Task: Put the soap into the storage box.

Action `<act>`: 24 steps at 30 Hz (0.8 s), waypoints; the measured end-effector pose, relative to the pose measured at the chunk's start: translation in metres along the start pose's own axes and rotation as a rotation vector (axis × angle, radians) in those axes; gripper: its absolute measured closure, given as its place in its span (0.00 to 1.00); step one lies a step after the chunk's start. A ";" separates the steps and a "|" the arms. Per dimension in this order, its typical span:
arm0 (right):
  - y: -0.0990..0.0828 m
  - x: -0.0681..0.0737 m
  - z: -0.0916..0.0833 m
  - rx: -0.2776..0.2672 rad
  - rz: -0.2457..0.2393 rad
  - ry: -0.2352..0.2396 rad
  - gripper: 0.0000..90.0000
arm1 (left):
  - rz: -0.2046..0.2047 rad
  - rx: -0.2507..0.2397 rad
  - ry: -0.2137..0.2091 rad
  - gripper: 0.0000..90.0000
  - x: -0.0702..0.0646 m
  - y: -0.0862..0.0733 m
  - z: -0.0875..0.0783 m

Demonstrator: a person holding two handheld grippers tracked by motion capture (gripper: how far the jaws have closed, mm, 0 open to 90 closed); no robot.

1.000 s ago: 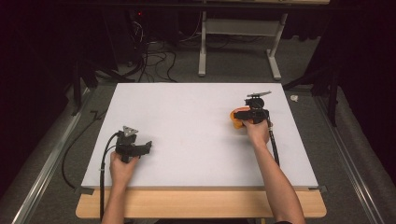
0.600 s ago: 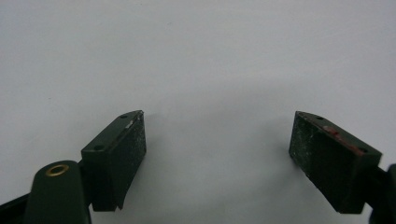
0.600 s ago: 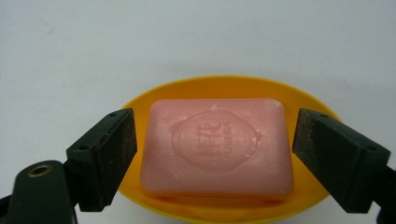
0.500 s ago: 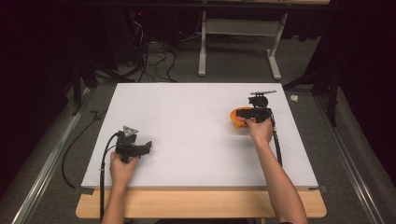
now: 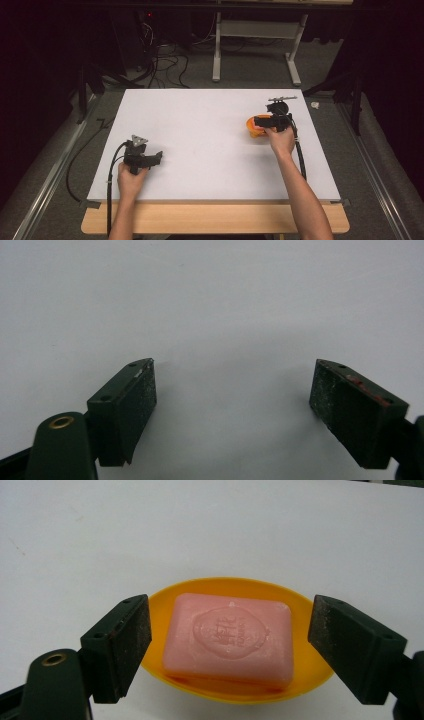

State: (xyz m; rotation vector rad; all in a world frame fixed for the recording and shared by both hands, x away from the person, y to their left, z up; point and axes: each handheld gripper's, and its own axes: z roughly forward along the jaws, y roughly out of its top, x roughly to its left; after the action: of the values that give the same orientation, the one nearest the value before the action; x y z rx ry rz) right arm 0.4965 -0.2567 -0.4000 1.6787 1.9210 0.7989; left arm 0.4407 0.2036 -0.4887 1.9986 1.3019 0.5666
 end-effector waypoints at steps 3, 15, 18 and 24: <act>0.000 -0.002 -0.003 -0.005 0.004 0.005 0.21 | 0.000 0.000 0.000 0.21 0.000 0.000 0.000; -0.007 -0.010 -0.017 -0.048 0.020 0.033 0.24 | 0.001 0.000 0.000 0.21 0.000 0.000 0.000; -0.010 -0.013 -0.021 -0.054 0.022 0.038 0.24 | 0.000 0.000 0.000 0.21 0.000 0.000 0.000; -0.016 -0.016 -0.025 -0.068 0.019 0.046 0.25 | 0.001 0.000 0.000 0.21 0.000 0.000 0.000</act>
State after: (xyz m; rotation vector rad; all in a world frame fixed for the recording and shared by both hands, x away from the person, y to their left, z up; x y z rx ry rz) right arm 0.4705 -0.2765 -0.3932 1.6544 1.8892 0.9076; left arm 0.4407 0.2036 -0.4887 1.9993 1.3015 0.5671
